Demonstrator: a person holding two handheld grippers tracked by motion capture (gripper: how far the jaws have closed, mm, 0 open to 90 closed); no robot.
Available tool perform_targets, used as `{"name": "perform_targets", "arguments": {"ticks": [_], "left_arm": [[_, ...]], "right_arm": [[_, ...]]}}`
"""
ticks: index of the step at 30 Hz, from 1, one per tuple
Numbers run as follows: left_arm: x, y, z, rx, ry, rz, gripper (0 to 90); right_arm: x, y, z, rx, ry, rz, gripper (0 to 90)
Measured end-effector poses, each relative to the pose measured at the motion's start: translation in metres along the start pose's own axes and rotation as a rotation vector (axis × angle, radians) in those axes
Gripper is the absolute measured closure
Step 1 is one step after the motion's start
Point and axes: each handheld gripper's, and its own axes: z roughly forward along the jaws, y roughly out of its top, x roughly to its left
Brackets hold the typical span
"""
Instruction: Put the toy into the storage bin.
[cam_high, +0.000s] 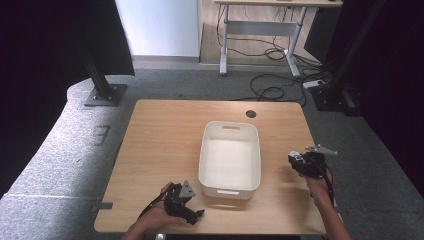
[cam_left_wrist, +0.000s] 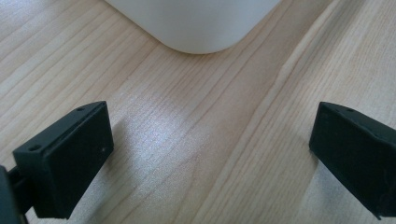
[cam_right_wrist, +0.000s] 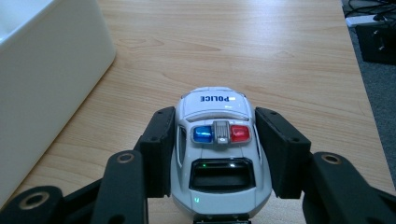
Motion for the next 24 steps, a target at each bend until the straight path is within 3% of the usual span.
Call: {"name": "perform_targets", "arguments": {"ticks": [13, 24], "left_arm": [[0.0, 0.0, 0.0, 0.001, 0.001, 0.0, 0.1], [0.0, 0.0, 0.0, 0.001, 0.001, 0.0, 0.1]], "right_arm": [[0.007, -0.006, 0.007, 0.043, -0.007, -0.037, 50.1], [0.015, -0.006, 0.006, 0.04, 0.002, -0.053, 50.1]]}}
